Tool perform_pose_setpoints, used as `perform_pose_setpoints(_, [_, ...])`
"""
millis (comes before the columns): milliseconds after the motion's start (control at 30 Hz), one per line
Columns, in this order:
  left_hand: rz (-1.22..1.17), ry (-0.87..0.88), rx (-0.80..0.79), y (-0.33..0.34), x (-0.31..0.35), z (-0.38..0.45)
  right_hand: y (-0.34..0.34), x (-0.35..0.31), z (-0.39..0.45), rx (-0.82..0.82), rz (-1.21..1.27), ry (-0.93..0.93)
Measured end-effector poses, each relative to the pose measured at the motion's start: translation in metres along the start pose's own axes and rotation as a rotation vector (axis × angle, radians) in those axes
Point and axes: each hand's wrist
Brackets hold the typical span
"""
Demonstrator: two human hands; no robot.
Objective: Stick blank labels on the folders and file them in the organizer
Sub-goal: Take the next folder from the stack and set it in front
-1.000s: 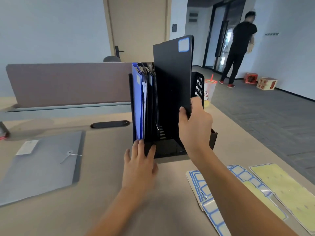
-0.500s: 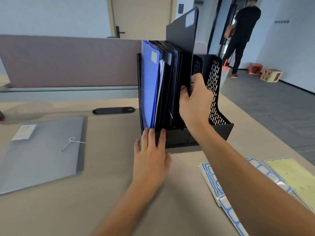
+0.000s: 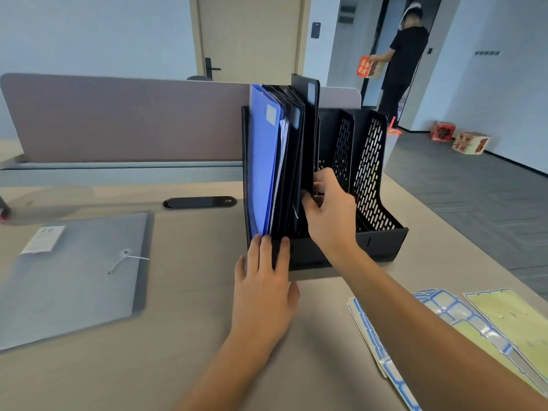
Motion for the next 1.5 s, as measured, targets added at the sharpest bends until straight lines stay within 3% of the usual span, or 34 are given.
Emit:
perform_pose_setpoints(267, [-0.006, -0.003, 0.004, -0.001, 0.000, -0.001, -0.004, 0.024, -0.024, -0.194, -0.004, -0.048])
perform_pose_setpoints(733, [-0.017, -0.003, -0.032, 0.002, -0.003, -0.004, -0.013, 0.019, -0.027, -0.325, -0.048, -0.024])
perform_pose_setpoints(900, [-0.045, 0.015, -0.076, -0.004, -0.010, -0.012, -0.023, 0.012, -0.046, -0.297, -0.101, -0.008])
perform_pose_setpoints(1233, [0.002, -0.307, -0.085, -0.086, -0.080, -0.069, -0.017, -0.046, -0.106, -0.321, -0.162, -0.144])
perform_pose_setpoints(1500, [0.078, -0.571, -0.051, -0.152, -0.175, -0.141, 0.076, -0.126, -0.168, -0.645, -0.141, -0.271])
Point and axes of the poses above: each hand's wrist, its own z-axis towards the middle knuckle, its own y-axis out of the palm, x = y × z, and after that the axes turned 8 degrees about -z, right-handed
